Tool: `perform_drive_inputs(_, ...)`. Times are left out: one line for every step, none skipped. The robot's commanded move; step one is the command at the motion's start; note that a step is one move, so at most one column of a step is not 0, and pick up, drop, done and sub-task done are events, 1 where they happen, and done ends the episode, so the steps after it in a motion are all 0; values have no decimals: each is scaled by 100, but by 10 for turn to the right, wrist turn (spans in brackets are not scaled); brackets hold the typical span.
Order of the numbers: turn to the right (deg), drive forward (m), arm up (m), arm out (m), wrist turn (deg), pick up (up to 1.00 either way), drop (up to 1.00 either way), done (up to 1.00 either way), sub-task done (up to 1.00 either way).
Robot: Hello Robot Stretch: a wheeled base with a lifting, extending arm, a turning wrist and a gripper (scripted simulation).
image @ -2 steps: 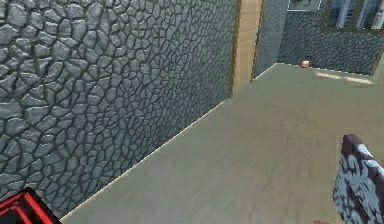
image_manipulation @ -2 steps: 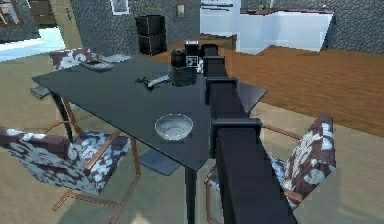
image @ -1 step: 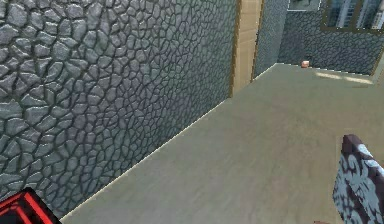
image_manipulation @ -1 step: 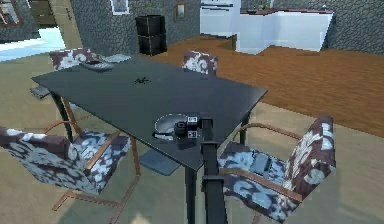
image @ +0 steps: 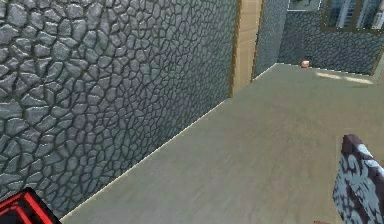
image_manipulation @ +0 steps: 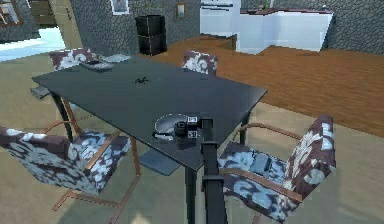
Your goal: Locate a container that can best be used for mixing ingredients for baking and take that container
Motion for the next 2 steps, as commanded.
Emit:
perform_drive_inputs(0,0,10,0,0,0,0,0,0)
perform_drive_inputs(0,0,0,0,0,0,0,100,0)
